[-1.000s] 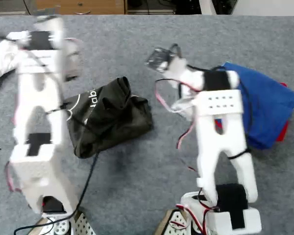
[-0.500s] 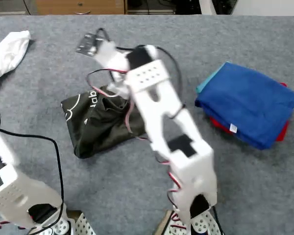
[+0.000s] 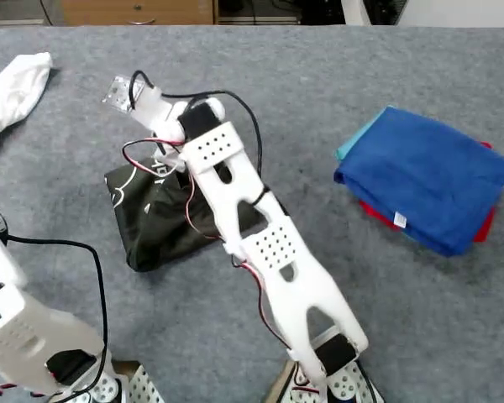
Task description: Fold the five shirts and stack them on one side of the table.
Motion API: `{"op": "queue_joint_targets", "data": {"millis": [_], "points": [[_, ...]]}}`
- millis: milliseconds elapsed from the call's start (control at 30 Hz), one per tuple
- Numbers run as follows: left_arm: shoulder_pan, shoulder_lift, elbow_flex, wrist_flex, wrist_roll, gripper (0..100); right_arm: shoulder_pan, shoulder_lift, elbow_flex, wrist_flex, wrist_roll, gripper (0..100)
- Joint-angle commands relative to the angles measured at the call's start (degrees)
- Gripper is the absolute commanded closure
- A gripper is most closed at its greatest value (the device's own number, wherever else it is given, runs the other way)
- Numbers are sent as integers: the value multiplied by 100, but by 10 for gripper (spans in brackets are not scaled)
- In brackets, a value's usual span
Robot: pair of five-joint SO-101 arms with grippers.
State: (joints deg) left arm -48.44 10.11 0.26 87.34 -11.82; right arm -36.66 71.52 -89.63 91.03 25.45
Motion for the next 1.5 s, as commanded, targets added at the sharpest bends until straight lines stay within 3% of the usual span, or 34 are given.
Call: {"op": "queue_joint_targets", "data": {"millis": [0,133,400,800,1200,1333,1467], "points": [[0,-295,9,-44,-53,981,-84,75,-602,527,-35,980],[9,-277,-18,-53,-35,981,-75,-66,-576,1152,-35,980],[0,-251,0,-53,-44,981,-101,-848,-356,1143,-44,994],[0,-251,0,-97,-53,981,-75,-3011,3591,1125,0,994],[0,-242,9,-290,-53,981,382,-4725,6501,1108,932,994],[9,-242,9,-290,-53,981,716,-5235,6835,993,1187,994],[105,-242,18,-334,-53,981,611,-5402,6193,651,1178,994]]}}
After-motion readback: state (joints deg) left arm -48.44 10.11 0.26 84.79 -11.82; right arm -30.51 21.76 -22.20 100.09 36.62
